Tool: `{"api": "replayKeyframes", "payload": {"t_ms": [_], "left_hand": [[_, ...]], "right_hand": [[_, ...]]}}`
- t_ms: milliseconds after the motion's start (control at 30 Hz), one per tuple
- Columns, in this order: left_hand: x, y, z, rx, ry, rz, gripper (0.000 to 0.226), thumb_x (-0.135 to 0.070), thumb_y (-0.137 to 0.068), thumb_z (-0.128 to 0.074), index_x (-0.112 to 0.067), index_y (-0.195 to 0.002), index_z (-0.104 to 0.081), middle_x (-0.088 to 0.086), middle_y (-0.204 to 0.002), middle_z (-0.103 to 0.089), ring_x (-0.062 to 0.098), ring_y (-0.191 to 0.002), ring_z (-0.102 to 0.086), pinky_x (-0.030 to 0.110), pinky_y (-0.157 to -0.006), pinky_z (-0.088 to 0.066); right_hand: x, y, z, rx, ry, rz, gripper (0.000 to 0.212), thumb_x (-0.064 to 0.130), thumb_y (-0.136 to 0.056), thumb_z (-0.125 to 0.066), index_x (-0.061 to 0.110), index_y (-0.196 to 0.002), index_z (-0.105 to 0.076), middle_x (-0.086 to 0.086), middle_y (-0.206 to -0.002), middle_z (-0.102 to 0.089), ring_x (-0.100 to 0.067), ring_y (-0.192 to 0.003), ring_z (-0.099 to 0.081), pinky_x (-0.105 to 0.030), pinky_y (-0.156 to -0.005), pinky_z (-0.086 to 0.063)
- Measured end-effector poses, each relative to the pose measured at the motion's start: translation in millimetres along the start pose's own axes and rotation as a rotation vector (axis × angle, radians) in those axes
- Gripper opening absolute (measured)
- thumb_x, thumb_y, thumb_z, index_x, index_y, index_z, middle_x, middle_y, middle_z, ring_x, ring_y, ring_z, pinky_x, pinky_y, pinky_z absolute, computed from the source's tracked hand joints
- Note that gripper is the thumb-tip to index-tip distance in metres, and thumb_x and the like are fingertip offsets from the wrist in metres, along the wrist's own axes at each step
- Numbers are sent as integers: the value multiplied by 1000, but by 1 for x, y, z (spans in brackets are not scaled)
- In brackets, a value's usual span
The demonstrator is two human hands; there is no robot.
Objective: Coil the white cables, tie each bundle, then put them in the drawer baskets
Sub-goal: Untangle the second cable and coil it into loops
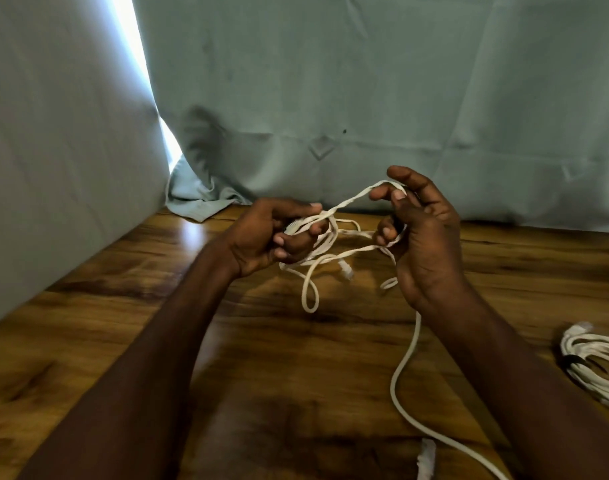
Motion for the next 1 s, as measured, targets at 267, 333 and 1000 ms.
{"api": "replayKeyframes", "payload": {"t_ms": [267, 333, 1000], "left_hand": [[-43, 5, -16, 339, 804, -329, 25, -25, -106, -31, -14, -91, -48, -11, -44, -23, 7, -36, -23, 22, -41, -24], [-46, 3, -1, 325, 980, -416, 13, -14, -103, -40, -10, -95, -48, -5, -52, -42, 13, -44, -44, 24, -47, -39], [-23, -1, 49, -633, -254, -389, 35, -32, -112, -31, -8, -95, -48, 17, -75, -72, 28, -64, -70, 28, -57, -54]], "right_hand": [[-17, -3, 16, -100, 62, -128, 10, 21, -99, -69, 13, -104, -70, 0, -67, -58, -9, -43, -41, -23, -41, -38], [-30, 0, 7, -26, 183, -198, 14, 26, -100, -68, 13, -103, -69, 1, -59, -52, -11, -43, -45, -24, -43, -43], [-51, 54, -75, 661, 316, -407, 29, 12, -105, -55, 7, -133, -63, -7, -73, -63, -8, -40, -38, -19, -40, -33]]}}
Point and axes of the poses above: each hand's wrist, its own y-axis away from the middle knuckle, its own z-axis out of the back of the hand, x = y × z, the point moved 10 cm from there along -y, towards the middle knuckle
